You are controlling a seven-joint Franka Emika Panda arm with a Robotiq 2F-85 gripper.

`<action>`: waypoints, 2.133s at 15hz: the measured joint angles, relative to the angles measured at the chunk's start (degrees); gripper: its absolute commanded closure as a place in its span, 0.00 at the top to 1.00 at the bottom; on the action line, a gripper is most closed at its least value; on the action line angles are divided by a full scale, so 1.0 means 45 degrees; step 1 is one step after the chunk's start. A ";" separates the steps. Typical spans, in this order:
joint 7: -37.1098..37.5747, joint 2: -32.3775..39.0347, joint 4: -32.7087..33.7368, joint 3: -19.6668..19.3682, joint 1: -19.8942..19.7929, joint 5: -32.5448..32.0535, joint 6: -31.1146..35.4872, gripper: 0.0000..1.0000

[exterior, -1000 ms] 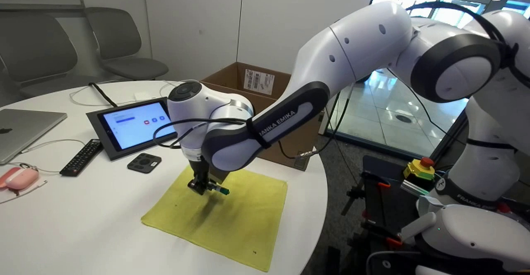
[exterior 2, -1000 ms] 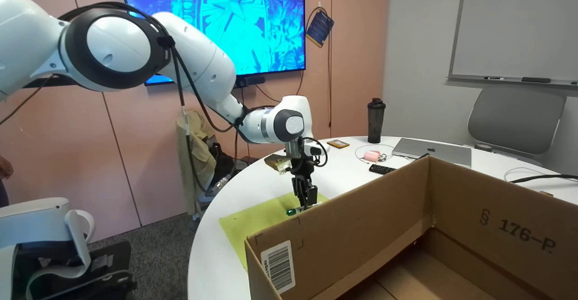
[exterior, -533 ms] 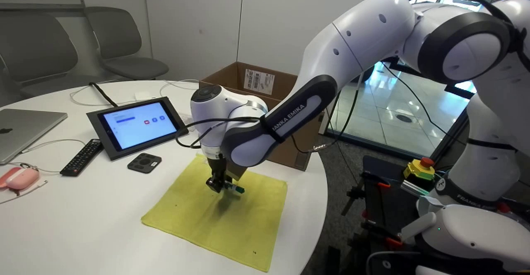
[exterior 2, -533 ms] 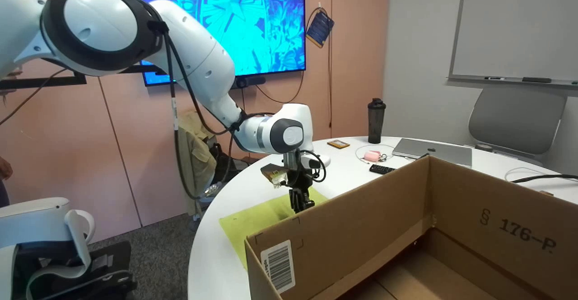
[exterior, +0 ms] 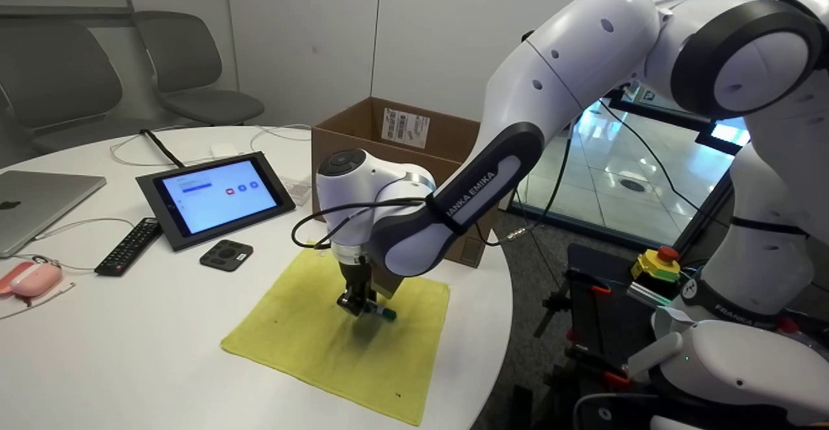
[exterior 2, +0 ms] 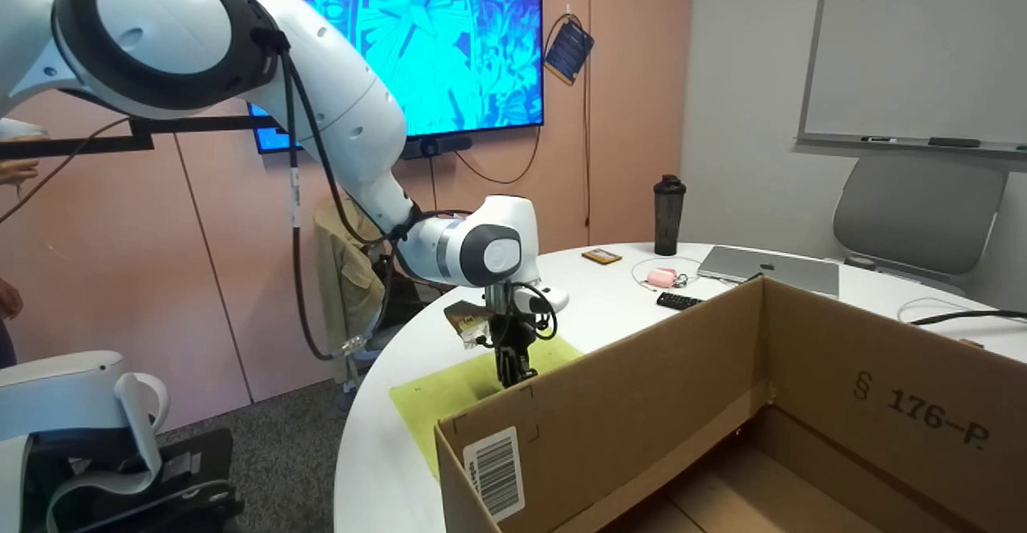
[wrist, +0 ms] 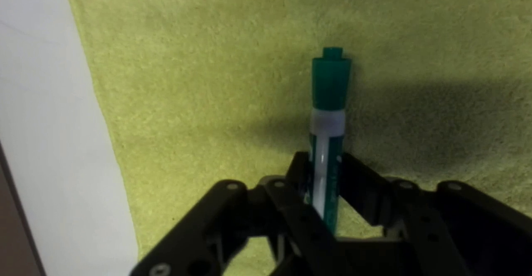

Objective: Pick up the marker, put it on the towel and fold together, pick up the folded towel with the maker and put it in the box

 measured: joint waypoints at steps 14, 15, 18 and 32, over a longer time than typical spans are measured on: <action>0.0510 -0.1649 -0.2432 -0.0223 -0.0099 0.0001 0.1388 0.99; 0.0551 -0.2075 -0.2916 -0.0313 -0.0136 0.0001 0.1574 1.00; 0.0645 -0.3426 -0.4578 -0.0601 -0.0351 0.0001 0.2235 1.00; 0.0886 -0.4070 -0.9290 0.0130 -0.1844 0.3518 0.7474 1.00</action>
